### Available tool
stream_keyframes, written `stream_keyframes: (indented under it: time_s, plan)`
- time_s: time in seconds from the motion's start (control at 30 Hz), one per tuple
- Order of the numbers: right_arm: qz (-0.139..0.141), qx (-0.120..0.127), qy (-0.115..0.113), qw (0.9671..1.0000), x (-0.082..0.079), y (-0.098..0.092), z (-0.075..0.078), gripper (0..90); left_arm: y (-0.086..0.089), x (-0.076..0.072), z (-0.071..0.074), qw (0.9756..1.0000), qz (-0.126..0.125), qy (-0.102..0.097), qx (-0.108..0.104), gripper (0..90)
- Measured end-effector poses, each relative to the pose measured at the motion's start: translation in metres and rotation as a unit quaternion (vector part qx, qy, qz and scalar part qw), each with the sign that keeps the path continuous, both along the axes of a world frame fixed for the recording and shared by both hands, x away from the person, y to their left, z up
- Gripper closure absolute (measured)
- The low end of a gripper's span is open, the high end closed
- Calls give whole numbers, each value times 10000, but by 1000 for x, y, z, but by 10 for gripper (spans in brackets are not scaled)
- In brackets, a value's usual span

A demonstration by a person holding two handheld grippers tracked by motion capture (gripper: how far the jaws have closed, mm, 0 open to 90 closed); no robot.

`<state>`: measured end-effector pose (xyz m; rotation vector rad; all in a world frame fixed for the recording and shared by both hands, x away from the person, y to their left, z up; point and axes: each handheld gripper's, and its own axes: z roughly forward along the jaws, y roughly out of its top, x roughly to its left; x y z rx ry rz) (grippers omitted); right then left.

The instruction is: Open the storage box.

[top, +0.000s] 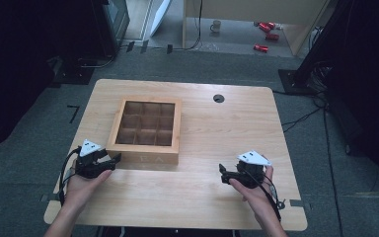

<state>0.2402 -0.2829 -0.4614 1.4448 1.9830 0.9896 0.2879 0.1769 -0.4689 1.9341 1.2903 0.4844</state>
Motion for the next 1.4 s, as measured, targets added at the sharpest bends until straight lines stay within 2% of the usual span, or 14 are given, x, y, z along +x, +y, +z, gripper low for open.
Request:
stream_keyframes:
  time_s: [0.27, 0.5, 0.67, 0.77, 0.9, 1.1, 1.27, 1.4]
  plan:
    - [349, -57, -40, 9994, 14, 42, 6, 77, 5, -3, 2, 9998, 70, -100, -160, 518]
    - [666, -45, -88, 9977, 24, 82, 9, 77, 4, -3, 2, 9998, 70, -94, -179, 529]
    - [767, -2, -117, 9970, 30, 100, 12, 78, 0, -4, 2, 9998, -2, -107, -173, 553]
    - [844, 32, -142, 9963, 33, 109, 13, 78, 0, -4, 1, 9997, 16, -97, -209, 552]
    - [907, 38, -104, 9958, 37, 120, 12, 78, 2, -3, 0, 9993, 20, -37, -374, 550]
    - [948, 88, -18, 9955, 41, 131, 7, 78, 3, -2, 1, 9991, 14, 36, -413, 554]
    - [996, 107, 3, 9950, 42, 137, 3, 78, 3, -2, 1, 9993, 28, -26, -377, 563]
    - [1044, 123, -1, 9945, 43, 140, 2, 78, 3, -3, 1, 9993, 17, -154, -327, 572]
